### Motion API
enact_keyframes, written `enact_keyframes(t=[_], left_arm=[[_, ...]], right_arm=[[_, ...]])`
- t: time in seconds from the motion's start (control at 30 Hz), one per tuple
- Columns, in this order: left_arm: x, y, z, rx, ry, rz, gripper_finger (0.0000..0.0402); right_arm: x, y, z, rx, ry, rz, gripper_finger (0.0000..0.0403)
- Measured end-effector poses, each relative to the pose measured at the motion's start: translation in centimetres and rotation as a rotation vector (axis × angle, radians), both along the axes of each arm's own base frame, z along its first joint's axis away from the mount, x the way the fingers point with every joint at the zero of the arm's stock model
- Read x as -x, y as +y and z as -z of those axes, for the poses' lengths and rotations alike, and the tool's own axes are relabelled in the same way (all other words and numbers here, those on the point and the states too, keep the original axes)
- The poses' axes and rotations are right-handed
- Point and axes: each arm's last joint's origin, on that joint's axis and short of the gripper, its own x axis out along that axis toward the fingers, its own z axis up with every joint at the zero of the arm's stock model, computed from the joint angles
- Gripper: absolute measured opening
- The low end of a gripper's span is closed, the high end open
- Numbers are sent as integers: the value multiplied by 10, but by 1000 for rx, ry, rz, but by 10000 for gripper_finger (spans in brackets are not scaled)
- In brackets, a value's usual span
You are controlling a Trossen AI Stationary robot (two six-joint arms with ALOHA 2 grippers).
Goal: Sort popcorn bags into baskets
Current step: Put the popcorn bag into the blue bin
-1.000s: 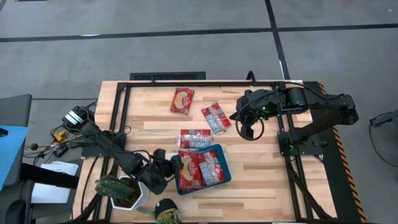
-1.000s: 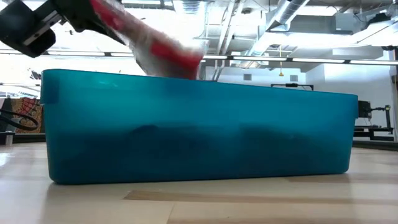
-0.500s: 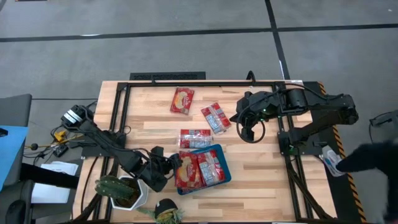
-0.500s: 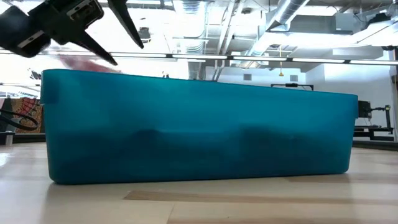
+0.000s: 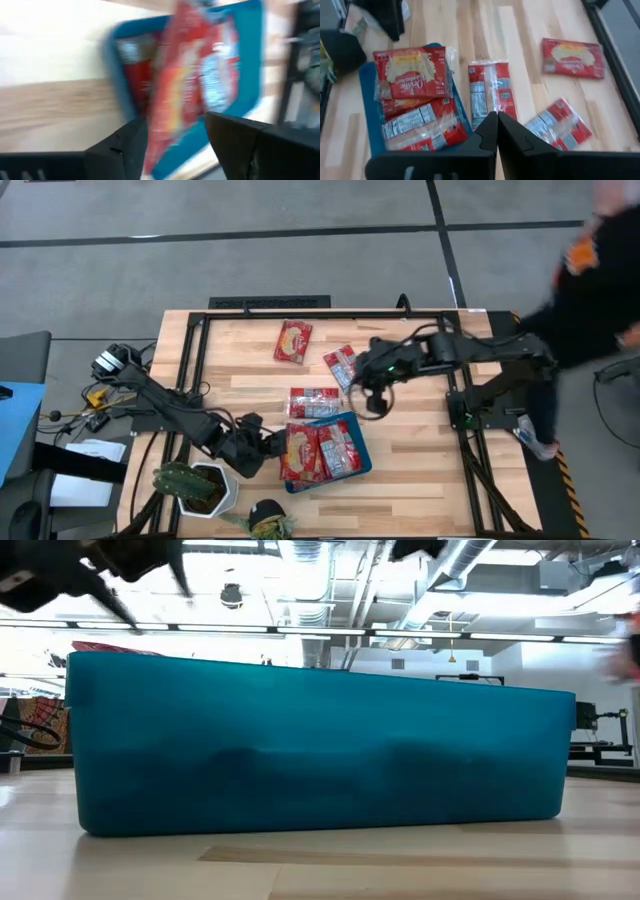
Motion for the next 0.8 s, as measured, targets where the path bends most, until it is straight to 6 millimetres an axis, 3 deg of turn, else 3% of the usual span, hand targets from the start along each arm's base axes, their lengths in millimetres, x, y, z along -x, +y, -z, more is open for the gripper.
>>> enact_keyframes(t=[0.23, 0.47, 0.6, 0.8], left_arm=[[35, 19, -17, -76, 102, -24, 108], [61, 38, -38, -221, 53, -66, 11], [66, 42, -40, -276, 73, -30, 10], [68, 42, -39, -296, 118, 27, 8]], right_arm=[[-54, 29, 25, 36, -117, -128, 13], [-107, 70, 68, 33, -238, -226, 12], [-130, 86, 89, 14, -323, -257, 15], [-151, 91, 118, 6, -355, -259, 8]])
